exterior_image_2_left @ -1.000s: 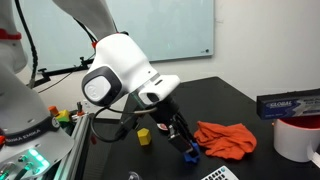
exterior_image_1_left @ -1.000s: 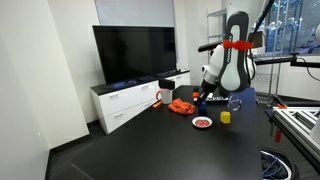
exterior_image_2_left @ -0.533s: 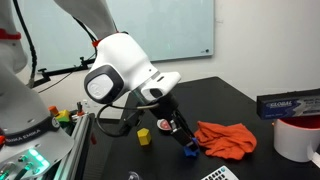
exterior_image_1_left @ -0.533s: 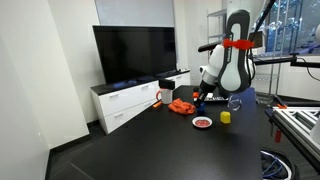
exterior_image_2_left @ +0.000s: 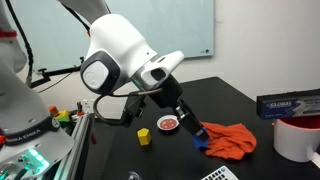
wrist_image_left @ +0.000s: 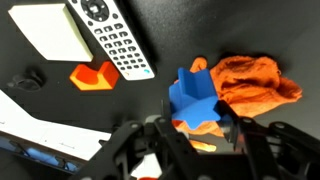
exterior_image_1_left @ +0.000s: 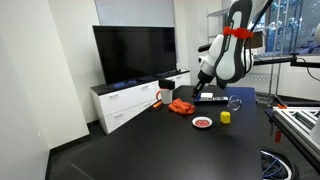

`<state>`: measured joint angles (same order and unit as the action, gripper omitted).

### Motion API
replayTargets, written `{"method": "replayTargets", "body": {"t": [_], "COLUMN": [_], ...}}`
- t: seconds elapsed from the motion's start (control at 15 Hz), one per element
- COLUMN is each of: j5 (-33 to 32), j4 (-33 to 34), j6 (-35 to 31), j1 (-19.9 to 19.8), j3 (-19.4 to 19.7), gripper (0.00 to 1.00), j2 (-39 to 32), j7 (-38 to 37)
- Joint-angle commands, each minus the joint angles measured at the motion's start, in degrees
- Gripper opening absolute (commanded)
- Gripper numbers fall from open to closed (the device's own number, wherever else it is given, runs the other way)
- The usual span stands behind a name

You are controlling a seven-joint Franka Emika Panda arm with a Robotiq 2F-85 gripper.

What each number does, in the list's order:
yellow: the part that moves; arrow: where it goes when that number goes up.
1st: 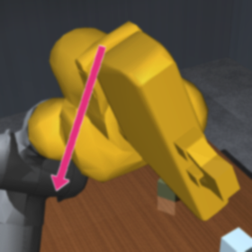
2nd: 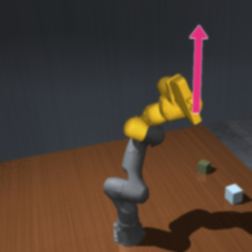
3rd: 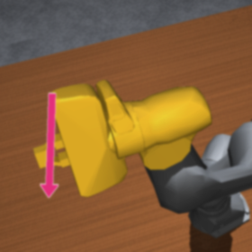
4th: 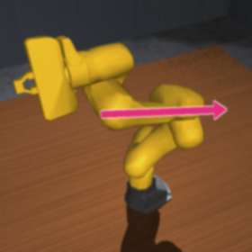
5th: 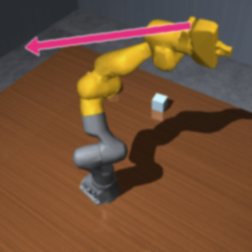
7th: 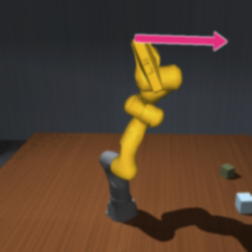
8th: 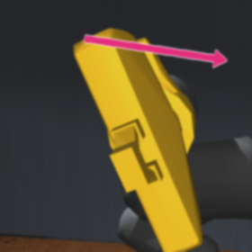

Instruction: Make the star block stand upright

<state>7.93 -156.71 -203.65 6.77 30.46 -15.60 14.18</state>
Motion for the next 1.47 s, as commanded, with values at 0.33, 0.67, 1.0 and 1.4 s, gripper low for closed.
{"method": "replayTargets", "body": {"t": [0.33, 0.67, 1.0, 1.4], "j5": [-0.27, -0.27, -0.27, -1.85], "j4": [0.08, 0.18, 0.18, -1.34], "j6": [-0.2, 3.61, 3.61, -9.67], "j1": [2.2, 2.25, 2.25, 2.24], "j3": [2.05, 1.97, 1.97, 1.13], "gripper": [0.23, 0.48, 0.48, 0.23], "j2": [1.63, 1.46, 1.46, -1.67], "j7": [1.68, 1.54, 1.54, 2.45]}}
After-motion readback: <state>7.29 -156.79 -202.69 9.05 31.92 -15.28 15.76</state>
